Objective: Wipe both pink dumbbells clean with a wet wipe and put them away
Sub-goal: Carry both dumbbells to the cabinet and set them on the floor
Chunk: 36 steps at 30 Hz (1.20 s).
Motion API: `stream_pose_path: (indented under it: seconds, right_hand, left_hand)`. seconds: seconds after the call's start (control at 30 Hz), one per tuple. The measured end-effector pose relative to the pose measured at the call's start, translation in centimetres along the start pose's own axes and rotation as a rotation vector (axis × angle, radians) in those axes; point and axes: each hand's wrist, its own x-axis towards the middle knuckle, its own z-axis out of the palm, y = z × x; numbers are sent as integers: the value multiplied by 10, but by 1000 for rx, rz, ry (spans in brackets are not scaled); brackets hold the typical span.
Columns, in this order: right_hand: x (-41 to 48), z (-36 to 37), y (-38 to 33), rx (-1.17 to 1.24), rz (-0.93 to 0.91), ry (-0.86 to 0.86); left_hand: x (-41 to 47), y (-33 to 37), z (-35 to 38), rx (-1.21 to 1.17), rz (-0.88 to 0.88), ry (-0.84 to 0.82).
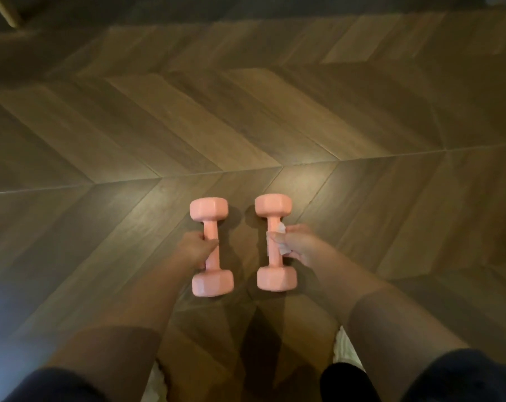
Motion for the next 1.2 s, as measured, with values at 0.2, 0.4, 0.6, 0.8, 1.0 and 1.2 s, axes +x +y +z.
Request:
stream_pose_path:
  seconds: [0.2,0.4,0.6,0.8,1.0,1.2]
  right_hand:
    - [-11,-11,-2,-126,-70,174]
    - [-20,-34,-1,-101,71,59]
    - [4,-25,4,-226,21,9]
    - [14,-15,9,-184,74,-23]
    - [-13,-37,3,-127,61,-103]
    - [-99,-112,-46,-82,55,-169]
  left_hand:
    - [-5,0,-1,40,15,-5]
    - [-11,0,-1,32,19,-10]
    - [0,-5,-2,-87,24,-5]
    - [-3,2,-5,-105,12,4]
    - [-34,29,-5,-123,21,-27]
    - [-116,112,-17,-110,20,-65]
